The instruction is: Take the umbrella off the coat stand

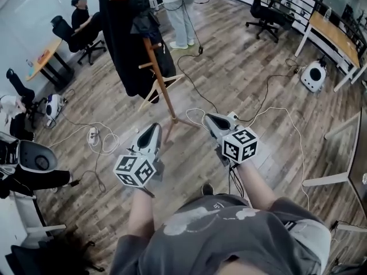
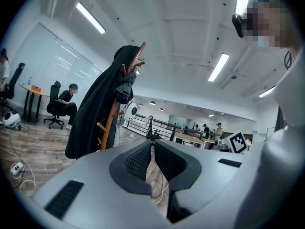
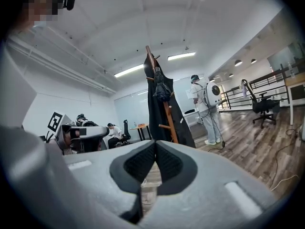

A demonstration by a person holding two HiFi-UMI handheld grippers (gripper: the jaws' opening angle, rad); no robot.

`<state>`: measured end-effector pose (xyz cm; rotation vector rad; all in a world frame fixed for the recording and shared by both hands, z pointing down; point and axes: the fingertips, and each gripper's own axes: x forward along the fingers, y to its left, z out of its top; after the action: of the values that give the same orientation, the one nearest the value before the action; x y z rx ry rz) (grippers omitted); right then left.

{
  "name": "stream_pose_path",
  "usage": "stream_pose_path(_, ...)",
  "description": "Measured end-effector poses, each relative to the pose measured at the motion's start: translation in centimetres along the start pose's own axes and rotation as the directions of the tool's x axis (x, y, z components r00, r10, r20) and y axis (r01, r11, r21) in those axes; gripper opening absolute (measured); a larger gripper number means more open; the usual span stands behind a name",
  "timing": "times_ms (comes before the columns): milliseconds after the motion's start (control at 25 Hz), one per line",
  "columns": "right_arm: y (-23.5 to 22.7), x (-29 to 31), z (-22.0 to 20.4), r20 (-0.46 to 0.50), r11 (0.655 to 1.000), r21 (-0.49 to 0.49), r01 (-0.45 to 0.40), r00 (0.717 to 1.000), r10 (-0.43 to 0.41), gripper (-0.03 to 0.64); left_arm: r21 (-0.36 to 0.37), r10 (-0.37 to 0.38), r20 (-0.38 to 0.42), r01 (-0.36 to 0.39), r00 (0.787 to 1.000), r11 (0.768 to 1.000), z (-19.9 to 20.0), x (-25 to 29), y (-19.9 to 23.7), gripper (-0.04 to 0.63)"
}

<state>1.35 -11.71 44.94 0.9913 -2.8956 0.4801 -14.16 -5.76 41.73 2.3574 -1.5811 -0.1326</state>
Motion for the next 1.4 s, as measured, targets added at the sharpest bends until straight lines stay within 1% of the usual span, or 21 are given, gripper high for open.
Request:
stream_pose_path(120,-2.5,1.1,1.3,0.005,1.000,-0.008,-0.012,1.000,0.012,-0.002,-0.013,0.022,0.033,-0.022,0.999,1.000,1.8,2.5,0.8,0.020)
stream_pose_path(320,-5.4,3.3,3.1,0.009,0.999,-0.031,-0.026,1.000,0.026,-0.002,0.017,0.051,0.059,-0.052,0.997,0.998,3.9,5.9,1.7,0.020)
stream_pose_path(520,-6.2,5.3,6.3,0.041,0.996,-0.070,-0.057,0.997,0.060,-0.002,0.013,0.062,0.063,-0.063,0.996,0.998,6.1,8.5,2.6,0.020)
stream_pose_path(640,-7.3,6.8,7.2,0.042,0.996,-0.068,-0.052,0.998,0.055,-0.002,0.022,0.066,0.054,-0.067,0.996,0.997,6.9,10.0,3.7,0.020)
stream_pose_path(800,-8.7,9.6,8.3,0.038,0.997,-0.074,-0.038,0.998,0.041,-0.002,0.039,0.071,0.048,-0.073,0.996,0.997,8.2,12.2,6.4,0.020)
stream_pose_path(920,-9.8,12.2,9.8,0.036,0.995,-0.092,-0.028,0.999,0.032,-0.002,0.089,0.072,0.045,-0.076,0.996,0.993,9.8,14.2,8.3,0.020)
stream_pose_path(1000,-10.6,14.1,11.1,0.042,0.994,-0.109,-0.025,0.999,0.029,-0.002,0.124,0.070,0.063,-0.077,0.996,0.989,11.4,15.6,9.5,0.023)
stream_pose_path(1160,-11.2,18.1,13.4,0.062,0.991,-0.132,-0.020,0.998,0.028,-0.002,0.147,0.068,0.114,-0.085,0.991,0.985,14.7,17.3,12.2,0.029)
stream_pose_path(1240,-11.0,19.8,14.5,0.077,0.988,-0.150,-0.021,0.997,0.033,-0.002,0.189,0.079,0.144,-0.106,0.986,0.976,16.4,17.6,13.5,0.031)
stream_pose_path(1320,-11.1,21.2,15.5,0.096,0.988,-0.155,-0.014,0.995,0.029,-0.002,0.248,0.081,0.166,-0.121,0.983,0.961,17.7,18.0,14.1,0.031)
stream_pose_path(1400,-11.5,22.4,16.3,0.115,0.989,-0.150,-0.004,0.993,0.021,-0.002,0.285,0.067,0.175,-0.116,0.982,0.952,18.7,18.5,14.5,0.034)
